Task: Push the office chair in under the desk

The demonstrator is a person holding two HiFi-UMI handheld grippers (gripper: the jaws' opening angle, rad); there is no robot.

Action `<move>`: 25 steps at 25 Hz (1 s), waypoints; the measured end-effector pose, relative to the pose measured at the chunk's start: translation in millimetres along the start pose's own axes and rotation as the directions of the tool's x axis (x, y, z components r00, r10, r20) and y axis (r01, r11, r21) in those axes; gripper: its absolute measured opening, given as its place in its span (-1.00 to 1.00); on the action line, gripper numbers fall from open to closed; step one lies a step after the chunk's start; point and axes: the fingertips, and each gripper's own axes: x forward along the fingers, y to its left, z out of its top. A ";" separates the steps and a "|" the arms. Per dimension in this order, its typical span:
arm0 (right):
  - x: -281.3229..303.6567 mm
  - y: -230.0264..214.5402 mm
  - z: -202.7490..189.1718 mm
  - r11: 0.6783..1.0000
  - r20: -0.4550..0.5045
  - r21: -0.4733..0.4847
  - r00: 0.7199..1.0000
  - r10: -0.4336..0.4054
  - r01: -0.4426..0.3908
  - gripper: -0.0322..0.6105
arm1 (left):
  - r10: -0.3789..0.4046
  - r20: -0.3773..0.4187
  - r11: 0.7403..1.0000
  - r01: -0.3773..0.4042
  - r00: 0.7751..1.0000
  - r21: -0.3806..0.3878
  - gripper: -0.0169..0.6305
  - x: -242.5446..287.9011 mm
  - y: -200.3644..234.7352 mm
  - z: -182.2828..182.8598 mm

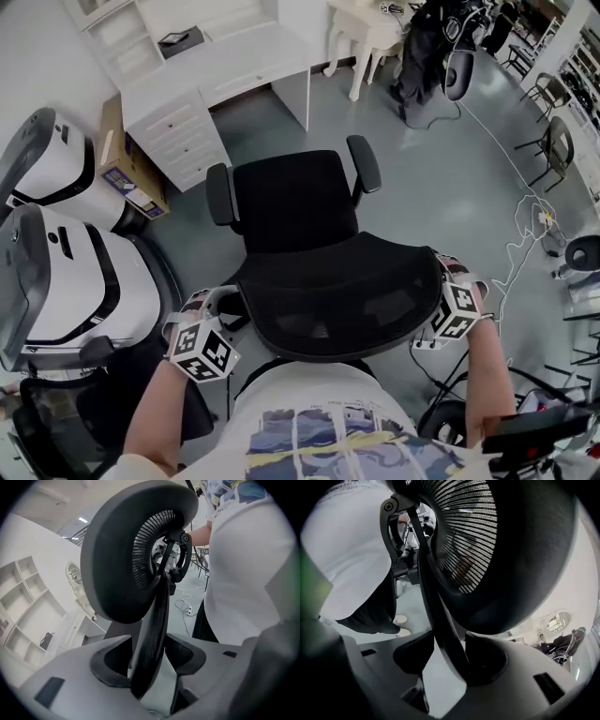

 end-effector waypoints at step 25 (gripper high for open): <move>56.0 -133.2 -4.9 0.998 0.016 -0.055 1.000 0.001 0.000 -0.25 | -0.048 0.004 0.998 0.048 0.999 0.040 -0.46 49.8 85.4 26.8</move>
